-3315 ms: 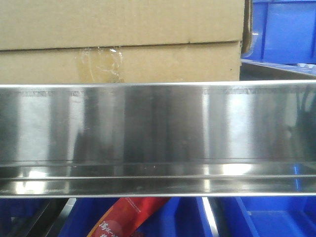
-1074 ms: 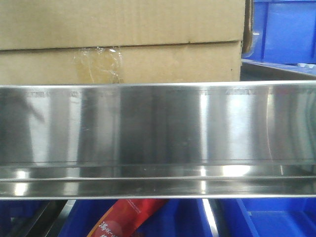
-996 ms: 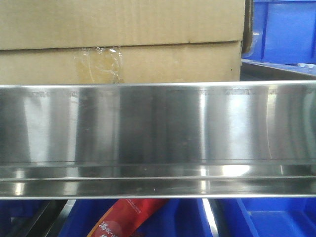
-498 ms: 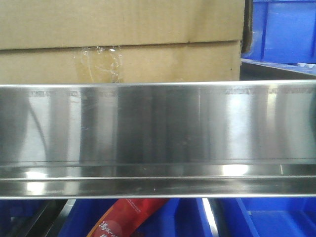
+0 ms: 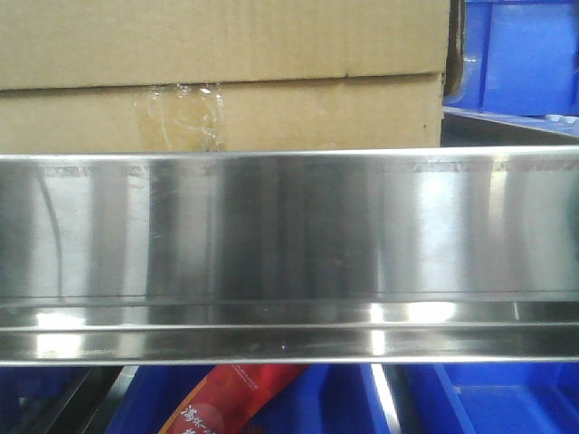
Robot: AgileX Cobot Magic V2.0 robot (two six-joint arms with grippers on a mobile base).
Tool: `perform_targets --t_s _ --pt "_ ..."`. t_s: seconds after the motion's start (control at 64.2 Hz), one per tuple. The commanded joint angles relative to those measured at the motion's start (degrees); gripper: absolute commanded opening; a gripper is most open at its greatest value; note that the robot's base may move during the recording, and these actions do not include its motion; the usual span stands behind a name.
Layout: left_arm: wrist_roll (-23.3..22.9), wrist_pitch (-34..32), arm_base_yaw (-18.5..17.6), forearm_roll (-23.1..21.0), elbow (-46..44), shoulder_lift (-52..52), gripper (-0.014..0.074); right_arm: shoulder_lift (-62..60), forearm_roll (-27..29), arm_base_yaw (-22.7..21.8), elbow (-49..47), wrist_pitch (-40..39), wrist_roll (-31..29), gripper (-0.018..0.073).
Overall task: Grab carton from right shelf to conveyor
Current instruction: 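Clamp the carton's side walls with both grippers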
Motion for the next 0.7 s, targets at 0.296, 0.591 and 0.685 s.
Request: perform_targets --t_s 0.296,0.591,0.685 --pt "-0.1 0.8 4.9 -0.1 -0.5 7.3 0.0540 6.7 -0.1 0.1 -0.7 -3.7 0.2 0.0569" --pt "0.0 0.8 5.1 -1.0 -0.5 10.8 0.0510 9.3 0.1 0.1 -0.7 -3.3 0.2 0.0447" --pt "0.0 0.8 5.1 -1.0 -0.5 11.2 0.0388 9.5 0.1 0.1 -0.7 -2.9 0.2 0.0214"
